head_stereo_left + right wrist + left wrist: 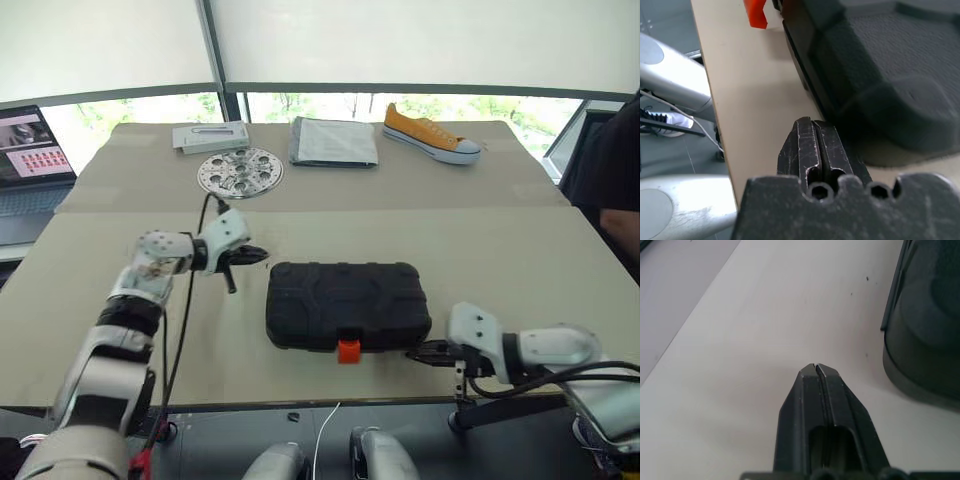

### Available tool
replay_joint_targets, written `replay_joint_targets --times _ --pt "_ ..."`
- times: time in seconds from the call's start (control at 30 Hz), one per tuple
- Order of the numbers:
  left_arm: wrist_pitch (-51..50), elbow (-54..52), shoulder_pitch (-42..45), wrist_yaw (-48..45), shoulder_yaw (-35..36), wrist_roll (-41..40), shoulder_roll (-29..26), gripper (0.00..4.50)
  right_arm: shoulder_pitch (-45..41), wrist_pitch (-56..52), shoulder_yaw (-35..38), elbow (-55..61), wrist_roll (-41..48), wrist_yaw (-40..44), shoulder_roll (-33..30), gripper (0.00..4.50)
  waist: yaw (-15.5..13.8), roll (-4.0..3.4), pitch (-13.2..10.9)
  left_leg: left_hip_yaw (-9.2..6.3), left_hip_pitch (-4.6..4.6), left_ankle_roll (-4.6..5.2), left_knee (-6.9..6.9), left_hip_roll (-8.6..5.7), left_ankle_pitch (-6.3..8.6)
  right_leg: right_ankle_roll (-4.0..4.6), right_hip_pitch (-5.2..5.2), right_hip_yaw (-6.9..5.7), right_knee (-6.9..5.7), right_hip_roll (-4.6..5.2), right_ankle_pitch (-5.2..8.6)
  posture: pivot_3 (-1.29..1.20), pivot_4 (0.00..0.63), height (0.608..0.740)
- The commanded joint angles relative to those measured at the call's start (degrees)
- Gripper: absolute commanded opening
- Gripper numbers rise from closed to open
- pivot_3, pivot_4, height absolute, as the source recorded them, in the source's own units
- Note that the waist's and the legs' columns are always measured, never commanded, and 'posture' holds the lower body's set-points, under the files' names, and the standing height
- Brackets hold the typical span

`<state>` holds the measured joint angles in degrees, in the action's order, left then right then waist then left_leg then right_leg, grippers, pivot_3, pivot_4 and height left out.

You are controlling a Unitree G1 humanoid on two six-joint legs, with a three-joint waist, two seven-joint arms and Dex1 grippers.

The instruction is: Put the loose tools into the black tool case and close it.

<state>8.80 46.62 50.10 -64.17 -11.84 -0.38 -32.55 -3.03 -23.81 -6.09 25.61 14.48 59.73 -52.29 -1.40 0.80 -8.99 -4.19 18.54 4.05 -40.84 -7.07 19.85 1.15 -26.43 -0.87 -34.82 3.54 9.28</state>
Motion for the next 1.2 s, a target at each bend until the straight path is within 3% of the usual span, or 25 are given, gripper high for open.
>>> replay_joint_targets --times 0.03,0.17,0.27,0.37,0.6,0.73,0.93,1.1,1.2 --pt "2.41 1.13 2.41 -4.46 -0.32 -0.48 1.96 0.06 -4.96 0.80 -1.51 -2.20 -3.44 -4.20 3.27 0.00 0.37 0.05 -0.02 0.01 -0.01 0.01 0.01 0.01 0.00 0.00 -0.01 0.02 -0.04 0.00 0.00 0.00 0.150 0.740" --pt "-0.18 -5.37 -0.51 -14.72 -0.56 -4.10 1.52 0.06 -8.91 1.83 -0.93 -6.06 -6.30 -7.99 5.82 0.00 0.91 0.07 -0.04 0.02 0.05 0.09 -0.08 0.02 -0.05 0.00 -0.07 0.07 -0.13 -0.02 0.00 0.00 0.150 0.740" --pt "-5.90 -18.66 -7.15 -23.40 -2.42 -7.22 -2.58 0.06 -10.09 3.03 1.05 -9.94 -8.14 -10.72 6.12 0.00 1.22 0.06 -0.03 0.04 0.14 0.12 -0.06 0.01 -0.05 0.01 -0.22 0.10 -0.18 -0.03 0.00 0.00 0.150 0.740" --pt "-9.72 -25.54 -9.01 -22.97 -1.28 -8.95 -3.88 0.06 -7.86 3.35 3.47 -9.50 -6.78 -9.53 4.73 0.00 0.95 0.03 -0.02 0.02 0.31 0.15 -0.02 0.00 -0.05 0.04 -0.50 0.10 -0.26 -0.04 -0.02 0.00 0.150 0.740" --pt "-27.34 -35.67 -3.69 -21.62 1.02 -16.45 -1.80 0.06 -1.33 -4.39 14.50 0.31 3.91 -7.65 3.55 0.00 -0.01 0.03 -0.03 -0.14 0.83 0.15 -0.55 -0.07 -0.06 0.01 -0.67 -0.04 -0.24 -0.01 -0.11 0.00 0.150 0.740" --pt "-22.55 -36.35 -4.42 -21.69 -3.91 -12.54 0.28 0.06 2.08 -8.86 16.51 7.00 7.97 -8.22 3.99 0.00 0.24 -0.04 0.01 -0.12 0.65 0.15 -0.45 -0.04 -0.05 -0.01 -0.55 0.04 -0.22 -0.03 -0.13 0.00 0.150 0.740" --pt "-8.86 -28.09 -4.83 -20.13 -10.35 -3.87 2.80 0.06 2.15 -10.88 12.71 11.41 8.59 -11.33 6.11 0.00 0.63 -0.01 0.03 -0.07 0.67 0.15 -0.48 0.00 -0.06 0.05 -0.56 0.06 -0.22 -0.07 -0.17 0.00 0.150 0.740" --pt "-0.71 -23.27 -4.57 -19.69 -12.06 -0.91 3.11 0.06 0.66 -10.78 9.86 10.67 7.66 -12.80 6.95 0.00 0.51 -0.05 0.05 -0.08 0.29 0.15 -0.43 -0.01 -0.05 0.03 -0.13 0.08 -0.14 -0.03 -0.17 0.00 0.150 0.740" --pt "-2.17 -23.54 -4.69 -19.69 -11.34 -2.65 3.86 0.06 1.18 -10.80 8.21 10.00 6.92 -13.02 6.54 0.00 0.56 -0.05 0.08 -0.08 -0.22 0.15 -0.14 0.01 0.02 -0.05 0.30 0.13 -0.02 -0.04 -0.12 0.00 0.150 0.740"
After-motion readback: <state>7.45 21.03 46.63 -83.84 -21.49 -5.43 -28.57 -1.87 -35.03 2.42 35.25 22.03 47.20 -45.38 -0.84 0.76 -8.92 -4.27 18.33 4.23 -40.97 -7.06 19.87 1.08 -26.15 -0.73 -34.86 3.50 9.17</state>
